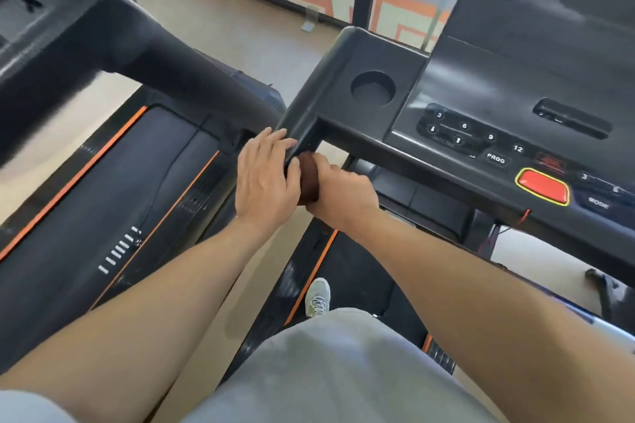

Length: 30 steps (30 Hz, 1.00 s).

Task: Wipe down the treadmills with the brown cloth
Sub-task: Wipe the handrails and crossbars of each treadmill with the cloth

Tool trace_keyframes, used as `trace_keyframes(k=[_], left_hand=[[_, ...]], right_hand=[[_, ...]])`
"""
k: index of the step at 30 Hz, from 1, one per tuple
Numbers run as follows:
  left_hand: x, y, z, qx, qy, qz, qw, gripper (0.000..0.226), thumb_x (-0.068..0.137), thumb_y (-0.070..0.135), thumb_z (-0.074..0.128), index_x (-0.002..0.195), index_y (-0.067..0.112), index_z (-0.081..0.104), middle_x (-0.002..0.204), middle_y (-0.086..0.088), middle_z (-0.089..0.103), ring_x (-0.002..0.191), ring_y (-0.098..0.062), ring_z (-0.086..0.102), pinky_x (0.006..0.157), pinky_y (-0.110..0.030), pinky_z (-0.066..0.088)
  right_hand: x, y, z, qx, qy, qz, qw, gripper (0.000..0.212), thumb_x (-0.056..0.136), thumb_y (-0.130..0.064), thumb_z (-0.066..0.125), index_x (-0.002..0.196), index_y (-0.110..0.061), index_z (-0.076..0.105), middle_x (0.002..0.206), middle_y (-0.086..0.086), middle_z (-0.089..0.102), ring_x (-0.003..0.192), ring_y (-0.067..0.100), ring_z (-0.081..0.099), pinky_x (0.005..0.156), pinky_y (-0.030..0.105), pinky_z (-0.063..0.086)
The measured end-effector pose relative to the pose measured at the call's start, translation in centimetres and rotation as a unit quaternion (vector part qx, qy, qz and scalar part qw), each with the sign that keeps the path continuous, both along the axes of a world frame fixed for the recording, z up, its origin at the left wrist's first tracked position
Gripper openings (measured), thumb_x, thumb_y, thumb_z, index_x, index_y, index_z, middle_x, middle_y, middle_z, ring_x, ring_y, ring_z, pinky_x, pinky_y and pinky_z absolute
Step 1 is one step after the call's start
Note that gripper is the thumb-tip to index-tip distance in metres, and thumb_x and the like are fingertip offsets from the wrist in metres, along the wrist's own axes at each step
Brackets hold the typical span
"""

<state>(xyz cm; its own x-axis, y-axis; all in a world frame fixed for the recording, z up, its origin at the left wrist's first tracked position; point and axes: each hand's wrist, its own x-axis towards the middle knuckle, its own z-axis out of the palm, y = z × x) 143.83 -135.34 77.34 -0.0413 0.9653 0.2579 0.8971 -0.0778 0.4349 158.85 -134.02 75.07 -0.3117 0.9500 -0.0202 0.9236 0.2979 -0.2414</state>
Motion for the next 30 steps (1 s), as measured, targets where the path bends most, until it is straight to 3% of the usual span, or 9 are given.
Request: trace_keyframes(k=[4, 8, 12, 15, 18, 22, 26, 28, 30], left_hand=[[1.8, 0.1, -0.3, 0.000, -0.019, -0.062, 0.998, 0.030, 0.102, 0.025, 0.050, 0.128, 0.016, 0.064, 0.138, 0.000, 0.061, 0.146, -0.020, 0.037, 0.127, -0.043, 0.015], [6.7, 1.0, -0.8, -0.081, -0.065, -0.093, 0.990, 0.030, 0.099, 0.035, 0.051, 0.116, 0.018, 0.068, 0.123, 0.001, 0.068, 0.134, -0.024, 0.048, 0.118, -0.037, 0.024], [11.3, 1.7, -0.1, -0.250, 0.071, -0.129, 0.957, 0.047, 0.102, 0.058, 0.040, 0.098, 0.020, 0.068, 0.100, -0.002, 0.074, 0.109, -0.027, 0.063, 0.106, -0.041, 0.036], [13.8, 1.7, 0.2, -0.320, 0.187, -0.175, 0.912, 0.083, 0.095, 0.079, 0.018, 0.100, 0.015, 0.071, 0.104, -0.007, 0.072, 0.108, -0.029, 0.063, 0.106, -0.047, 0.036], [15.5, 1.6, 0.0, -0.354, 0.216, -0.212, 0.885, 0.101, 0.085, 0.092, 0.011, 0.114, 0.013, 0.069, 0.118, -0.010, 0.070, 0.116, -0.032, 0.062, 0.107, -0.049, 0.037], [17.2, 2.0, -0.7, -0.389, 0.143, -0.265, 0.871, 0.107, 0.072, 0.101, 0.011, 0.116, 0.024, 0.071, 0.118, -0.004, 0.070, 0.111, -0.031, 0.064, 0.097, -0.046, 0.048], [18.4, -0.3, -1.2, -0.278, -0.058, -0.298, 0.911, 0.054, 0.094, 0.066, 0.046, 0.083, 0.021, 0.073, 0.081, 0.004, 0.069, 0.087, -0.024, 0.068, 0.076, -0.038, 0.052], [18.5, -2.8, -0.6, -0.238, -0.174, -0.296, 0.909, 0.048, 0.096, 0.056, 0.052, 0.083, 0.016, 0.075, 0.075, 0.004, 0.071, 0.076, -0.017, 0.068, 0.074, -0.042, 0.055], [18.7, -5.5, 0.5, -0.223, -0.251, -0.295, 0.895, 0.043, 0.097, 0.050, 0.057, 0.085, 0.013, 0.076, 0.073, 0.003, 0.072, 0.071, -0.016, 0.069, 0.070, -0.045, 0.057]], right_hand=[[3.7, -1.9, 0.2, -0.036, -0.024, -0.024, 0.999, 0.054, 0.087, -0.056, 0.058, 0.130, -0.025, 0.049, 0.099, -0.002, 0.072, 0.082, 0.029, 0.072, 0.067, 0.037, 0.054], [9.6, -5.1, 0.8, -0.090, -0.047, -0.072, 0.992, 0.052, 0.083, -0.047, 0.063, 0.129, -0.028, 0.046, 0.105, -0.003, 0.068, 0.092, 0.028, 0.071, 0.070, 0.037, 0.051], [15.3, -9.6, 1.0, -0.046, -0.083, -0.136, 0.986, 0.059, 0.077, -0.042, 0.073, 0.129, -0.027, 0.051, 0.106, -0.002, 0.067, 0.099, 0.027, 0.067, 0.082, 0.040, 0.049], [16.5, -12.3, 0.6, -0.010, -0.099, -0.159, 0.982, 0.076, 0.072, -0.034, 0.080, 0.140, -0.023, 0.049, 0.116, 0.000, 0.065, 0.109, 0.027, 0.061, 0.099, 0.042, 0.047], [16.4, -13.5, 0.3, 0.003, -0.046, -0.169, 0.984, 0.087, 0.070, -0.030, 0.079, 0.149, -0.020, 0.044, 0.131, 0.001, 0.060, 0.122, 0.028, 0.054, 0.119, 0.046, 0.033], [16.4, -14.7, 0.6, -0.009, 0.025, -0.189, 0.982, 0.089, 0.076, -0.035, 0.077, 0.155, -0.019, 0.038, 0.153, 0.002, 0.047, 0.144, 0.028, 0.037, 0.128, 0.047, 0.015], [15.8, -16.8, 1.1, -0.001, 0.131, -0.232, 0.964, 0.072, 0.086, -0.028, 0.073, 0.152, -0.020, 0.046, 0.160, 0.001, 0.042, 0.154, 0.022, 0.025, 0.129, 0.038, 0.002], [15.4, -18.4, 1.6, -0.010, 0.253, -0.279, 0.926, 0.061, 0.089, -0.023, 0.075, 0.146, -0.023, 0.054, 0.156, -0.004, 0.047, 0.153, 0.011, 0.027, 0.129, 0.033, 0.008], [15.4, -20.4, 2.4, -0.020, 0.395, -0.340, 0.853, 0.052, 0.090, -0.018, 0.076, 0.138, -0.028, 0.059, 0.145, -0.012, 0.057, 0.142, 0.004, 0.043, 0.123, 0.034, 0.032]])
